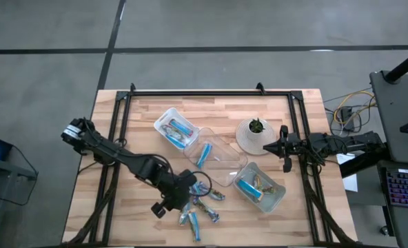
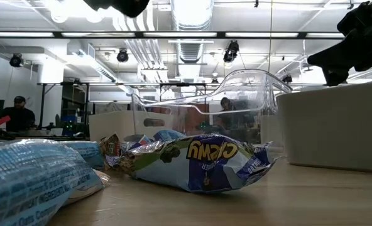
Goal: Pick and place Granola Bars by type
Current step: Put the orange granola bar into the gray bin
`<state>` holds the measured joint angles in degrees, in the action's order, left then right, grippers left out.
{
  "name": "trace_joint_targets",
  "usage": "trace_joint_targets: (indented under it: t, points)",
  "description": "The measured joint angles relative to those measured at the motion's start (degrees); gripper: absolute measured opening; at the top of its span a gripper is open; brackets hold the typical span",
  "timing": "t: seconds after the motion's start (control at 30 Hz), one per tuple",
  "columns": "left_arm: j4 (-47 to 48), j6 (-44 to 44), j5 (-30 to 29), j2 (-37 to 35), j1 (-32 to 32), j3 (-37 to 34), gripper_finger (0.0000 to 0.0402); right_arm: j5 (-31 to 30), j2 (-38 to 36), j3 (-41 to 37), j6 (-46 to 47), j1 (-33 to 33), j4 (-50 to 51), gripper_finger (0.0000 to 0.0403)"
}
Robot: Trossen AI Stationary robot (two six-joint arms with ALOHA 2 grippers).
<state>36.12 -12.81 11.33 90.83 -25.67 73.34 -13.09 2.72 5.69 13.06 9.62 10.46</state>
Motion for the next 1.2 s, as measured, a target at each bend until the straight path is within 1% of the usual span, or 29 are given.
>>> trace_joint_targets:
  t: [0.13, 0.23, 0.33, 0.4, 0.53, 0.67, 0.8, 0.9, 1.0, 1.2]
  points:
    - [-0.2, -4.0, -1.8, 0.0, -0.9, 0.9, 0.0193, 0.0, 0.0, 0.0, 0.0, 0.0, 0.0, 0.0013]
    - [-0.6, -7.6, -2.0, 0.3, -1.9, 1.1, 0.0202, 0.0, 0.0, 0.0, 0.0, 0.0, 0.0, 0.0013]
    - [-0.6, -12.5, -2.3, 1.1, -3.0, 1.1, 0.0203, 0.0, 0.0, 0.0, 0.0, 0.0, 0.0, 0.0013]
    - [-0.6, -14.2, -2.2, 2.1, -3.2, 1.6, 0.0203, 0.0, 0.0, 0.0, 0.0, 0.0, 0.0, 0.0013]
    - [-0.4, -14.2, -2.4, 4.3, -3.1, 2.9, 0.0203, 0.0, 0.0, 0.0, 0.0, 0.0, 0.0, 0.0013]
    - [1.7, -14.4, -3.3, 6.8, -2.9, 5.1, 0.0203, 0.0, 0.0, 0.0, 0.0, 0.0, 0.0, 0.0013]
    - [4.9, -18.2, -3.7, 8.9, -2.7, 6.5, 0.0203, 0.0, 0.0, 0.0, 0.0, 0.0, 0.0, 0.0013]
    - [6.6, -21.5, -4.6, 9.6, -2.7, 6.6, 0.0203, 0.0, 0.0, 0.0, 0.0, 0.0, 0.0, 0.0013]
    - [8.3, -22.9, -5.6, 10.4, -2.7, 6.6, 0.0203, 0.0, 0.0, 0.0, 0.0, 0.0, 0.0, 0.0013]
    - [12.6, -23.3, -6.6, 12.2, -2.8, 6.3, 0.0203, 0.0, 0.0, 0.0, 0.0, 0.0, 0.0, 0.0013]
